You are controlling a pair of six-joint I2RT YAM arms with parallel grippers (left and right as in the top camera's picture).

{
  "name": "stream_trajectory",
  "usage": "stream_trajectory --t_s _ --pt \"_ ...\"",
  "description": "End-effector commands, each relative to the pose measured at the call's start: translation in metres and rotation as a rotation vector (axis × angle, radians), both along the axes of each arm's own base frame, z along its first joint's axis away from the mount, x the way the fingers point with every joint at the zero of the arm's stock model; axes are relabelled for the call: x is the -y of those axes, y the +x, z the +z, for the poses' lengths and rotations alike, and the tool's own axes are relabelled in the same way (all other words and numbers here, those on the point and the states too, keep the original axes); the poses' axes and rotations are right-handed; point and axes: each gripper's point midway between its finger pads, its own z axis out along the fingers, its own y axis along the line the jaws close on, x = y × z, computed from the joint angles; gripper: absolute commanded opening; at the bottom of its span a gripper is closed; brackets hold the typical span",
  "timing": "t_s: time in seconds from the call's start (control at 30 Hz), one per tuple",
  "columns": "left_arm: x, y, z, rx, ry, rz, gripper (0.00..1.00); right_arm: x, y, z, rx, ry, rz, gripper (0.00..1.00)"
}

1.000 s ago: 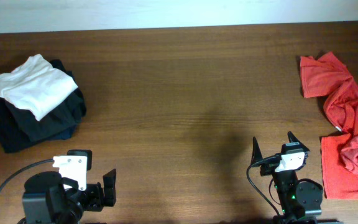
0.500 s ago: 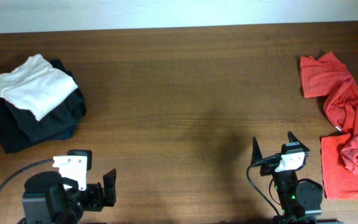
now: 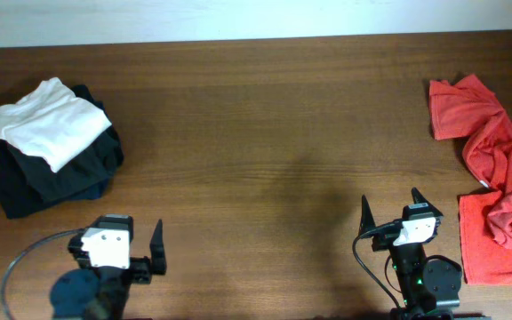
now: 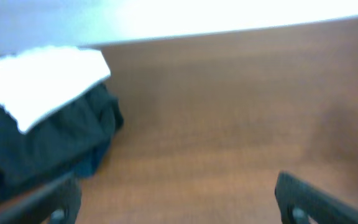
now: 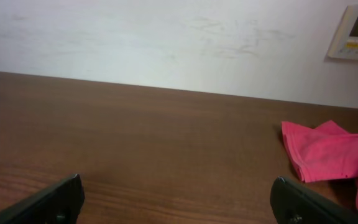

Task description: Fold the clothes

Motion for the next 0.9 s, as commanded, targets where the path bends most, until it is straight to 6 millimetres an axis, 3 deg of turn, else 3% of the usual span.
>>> stream_trajectory --t_s 0.0,0.33,0.4,0.87 --pt "-0.003 0.013 -0.03 0.088 0.034 0.003 0.99 -0.004 -0.001 -0.002 0.0 -0.005 0.019 0.99" --pt "0.006 0.045 -0.053 0.36 0.03 -0.032 0.99 -0.004 -0.001 -0.002 0.0 -0.005 0.019 0.99" --pt "0.007 0.046 -0.067 0.317 0.029 -0.034 0.99 -0.004 -0.001 -0.002 0.0 -0.005 0.019 0.99" --pt "0.009 0.046 -0.066 0.324 0.028 -0.044 0.99 -0.004 -0.001 -0.002 0.0 -0.005 0.019 0.99"
